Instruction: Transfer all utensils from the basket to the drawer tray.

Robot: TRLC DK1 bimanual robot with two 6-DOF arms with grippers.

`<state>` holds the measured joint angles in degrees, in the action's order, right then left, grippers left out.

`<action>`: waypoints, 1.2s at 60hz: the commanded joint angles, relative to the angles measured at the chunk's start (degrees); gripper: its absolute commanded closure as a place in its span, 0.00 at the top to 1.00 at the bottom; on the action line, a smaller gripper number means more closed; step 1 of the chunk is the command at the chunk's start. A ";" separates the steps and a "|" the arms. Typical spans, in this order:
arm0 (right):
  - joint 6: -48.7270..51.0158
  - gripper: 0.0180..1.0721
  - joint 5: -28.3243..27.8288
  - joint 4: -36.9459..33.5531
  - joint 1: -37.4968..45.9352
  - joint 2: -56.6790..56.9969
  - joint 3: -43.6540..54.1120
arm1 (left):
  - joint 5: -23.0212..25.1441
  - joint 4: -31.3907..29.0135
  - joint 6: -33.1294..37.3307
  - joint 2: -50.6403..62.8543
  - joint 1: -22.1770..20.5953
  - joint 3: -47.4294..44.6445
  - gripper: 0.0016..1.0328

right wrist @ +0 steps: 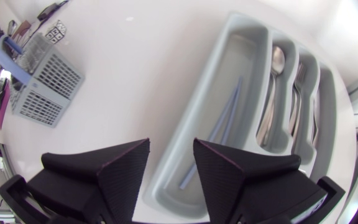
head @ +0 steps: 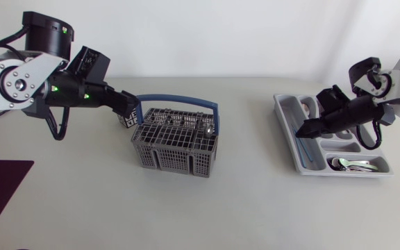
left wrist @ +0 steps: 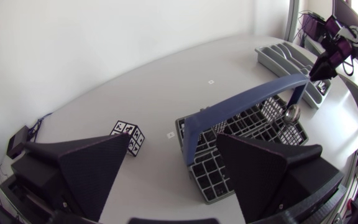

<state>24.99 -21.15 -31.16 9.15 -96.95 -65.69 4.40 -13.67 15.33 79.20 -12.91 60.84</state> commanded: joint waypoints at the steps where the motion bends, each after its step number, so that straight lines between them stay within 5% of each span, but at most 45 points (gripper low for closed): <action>1: -2.05 0.57 -1.44 -0.04 -4.31 5.54 3.20 | 0.17 -0.48 2.68 0.96 1.74 -3.01 0.93; 22: -8.47 0.56 -1.62 2.07 -22.68 7.74 3.38 | 0.17 -0.13 5.85 5.00 5.52 -7.40 0.86; 35: -12.78 0.56 -1.88 4.00 -30.50 7.03 1.53 | 0.17 0.31 5.85 11.15 2.36 -8.02 0.86; 50: -16.12 0.56 -1.97 7.08 -33.14 5.80 0.74 | 0.25 2.07 5.15 12.56 -2.12 -9.33 0.86; 65: -18.31 0.56 -1.88 10.06 -31.30 4.13 0.65 | 0.17 2.07 5.23 11.07 -1.24 -9.51 0.86; 72: -19.02 0.47 -2.14 11.56 -31.21 3.26 0.65 | 0.17 2.07 5.32 10.01 -0.98 -10.13 0.86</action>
<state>8.03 -22.87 -20.49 -22.33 -92.16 -64.07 4.21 -11.75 19.77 90.26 -14.41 52.88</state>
